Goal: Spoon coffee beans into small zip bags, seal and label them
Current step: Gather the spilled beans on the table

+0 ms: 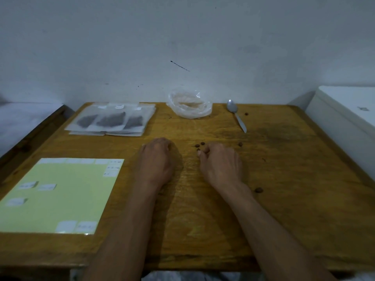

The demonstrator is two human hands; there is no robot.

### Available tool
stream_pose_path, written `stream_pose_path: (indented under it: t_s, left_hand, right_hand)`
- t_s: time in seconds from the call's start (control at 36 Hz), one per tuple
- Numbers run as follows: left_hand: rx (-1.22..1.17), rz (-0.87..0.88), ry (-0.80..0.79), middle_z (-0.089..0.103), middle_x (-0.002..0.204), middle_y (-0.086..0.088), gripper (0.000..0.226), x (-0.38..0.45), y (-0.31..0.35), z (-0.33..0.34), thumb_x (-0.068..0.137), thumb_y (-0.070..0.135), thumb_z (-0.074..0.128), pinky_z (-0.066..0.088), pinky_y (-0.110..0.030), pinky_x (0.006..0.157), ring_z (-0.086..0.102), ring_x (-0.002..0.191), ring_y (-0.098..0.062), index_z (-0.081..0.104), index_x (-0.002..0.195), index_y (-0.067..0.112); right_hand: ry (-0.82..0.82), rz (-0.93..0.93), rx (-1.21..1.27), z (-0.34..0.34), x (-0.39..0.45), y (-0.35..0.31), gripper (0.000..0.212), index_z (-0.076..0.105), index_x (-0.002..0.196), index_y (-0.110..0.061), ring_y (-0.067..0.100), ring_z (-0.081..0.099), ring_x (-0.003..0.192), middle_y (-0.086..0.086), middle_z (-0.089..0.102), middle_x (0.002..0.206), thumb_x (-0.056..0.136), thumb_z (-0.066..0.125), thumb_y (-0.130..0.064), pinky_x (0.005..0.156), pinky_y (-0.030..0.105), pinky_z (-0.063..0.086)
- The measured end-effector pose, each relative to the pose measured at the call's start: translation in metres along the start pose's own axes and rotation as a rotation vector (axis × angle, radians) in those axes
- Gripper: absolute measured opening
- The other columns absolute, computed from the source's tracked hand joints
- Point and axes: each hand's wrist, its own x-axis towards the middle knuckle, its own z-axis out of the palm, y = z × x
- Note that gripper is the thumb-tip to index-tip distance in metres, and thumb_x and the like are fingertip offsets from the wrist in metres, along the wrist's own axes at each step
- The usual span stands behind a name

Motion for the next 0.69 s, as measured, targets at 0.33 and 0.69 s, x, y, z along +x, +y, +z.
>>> stream_pose_path:
  t_s: [0.33, 0.69]
  left_hand:
    - [-0.025, -0.02, -0.007, 0.06, 0.132, -0.007, 0.035, -0.002, 0.005, -0.004, 0.098, 0.011, 0.047, 0.039, -0.046, 0.11, 0.052, 0.124, -0.023, 0.059, 0.131, 0.013]
    - [-0.006, -0.003, -0.007, 0.059, 0.136, -0.008, 0.037, -0.002, 0.005, -0.003, 0.097, 0.014, 0.049, 0.038, -0.046, 0.111, 0.051, 0.127, -0.023, 0.058, 0.133, 0.011]
  right_hand:
    - [-0.111, 0.342, 0.813, -0.014, 0.005, -0.004, 0.027, 0.058, 0.068, -0.013, 0.011, 0.041, 0.051, 0.004, 0.053, 0.06, 0.093, 0.05, -0.015, 0.048, 0.027, 0.029]
    - [0.019, -0.005, -0.021, 0.009, 0.005, -0.008, 0.028, 0.073, 0.089, -0.018, 0.026, 0.067, 0.08, 0.004, 0.069, 0.087, 0.1, 0.053, -0.034, 0.068, 0.035, 0.055]
